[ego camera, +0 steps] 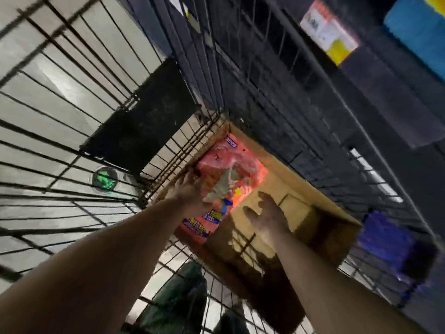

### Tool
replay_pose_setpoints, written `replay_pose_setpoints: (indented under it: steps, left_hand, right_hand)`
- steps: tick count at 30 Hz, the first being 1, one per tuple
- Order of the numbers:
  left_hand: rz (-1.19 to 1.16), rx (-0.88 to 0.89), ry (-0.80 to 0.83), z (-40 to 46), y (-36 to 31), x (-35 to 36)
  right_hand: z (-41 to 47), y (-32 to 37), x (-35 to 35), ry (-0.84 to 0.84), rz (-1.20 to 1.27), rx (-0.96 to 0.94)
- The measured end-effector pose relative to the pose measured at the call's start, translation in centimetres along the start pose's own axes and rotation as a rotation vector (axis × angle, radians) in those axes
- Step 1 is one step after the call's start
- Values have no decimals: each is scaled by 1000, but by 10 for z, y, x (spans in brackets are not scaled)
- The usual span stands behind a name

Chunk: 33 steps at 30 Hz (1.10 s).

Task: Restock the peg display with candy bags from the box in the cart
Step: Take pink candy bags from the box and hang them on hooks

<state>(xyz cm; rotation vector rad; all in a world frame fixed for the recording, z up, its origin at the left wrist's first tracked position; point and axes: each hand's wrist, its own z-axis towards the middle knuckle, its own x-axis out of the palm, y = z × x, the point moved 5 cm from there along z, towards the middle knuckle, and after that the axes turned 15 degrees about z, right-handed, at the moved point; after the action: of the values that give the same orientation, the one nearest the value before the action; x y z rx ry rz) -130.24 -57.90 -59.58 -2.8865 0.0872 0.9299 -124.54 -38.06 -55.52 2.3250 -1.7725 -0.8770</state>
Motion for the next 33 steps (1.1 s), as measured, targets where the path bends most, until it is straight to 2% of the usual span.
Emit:
replay_pose_setpoints:
  steps: [5, 9, 12, 15, 18, 22, 24, 30, 33]
  left_hand:
    - [-104, -39, 60, 20, 4, 11]
    - [-202, -164, -4, 35, 7, 22]
    - [-180, -138, 9, 48, 9, 19]
    - [-137, -123, 11, 58, 6, 21]
    - [-211, -99, -5, 61, 2, 29]
    - [-154, -101, -98, 63, 5, 26]
    - [-177, -152, -137, 64, 6, 18]
    - [-409, -206, -141, 67, -4, 13]
    - [-591, -174, -53, 54, -10, 17]
  right_hand:
    - [41, -17, 31, 1, 329, 122]
    - [63, -24, 40, -126, 678, 120]
    - [69, -31, 42, -157, 853, 205]
    - [81, -43, 43, -99, 815, 217]
    - [81, -58, 43, -45, 780, 277]
    - [84, -63, 53, 7, 1070, 305]
    - [88, -66, 60, 8, 1091, 310]
    - [83, -86, 56, -92, 983, 304]
    - [72, -96, 48, -68, 996, 285]
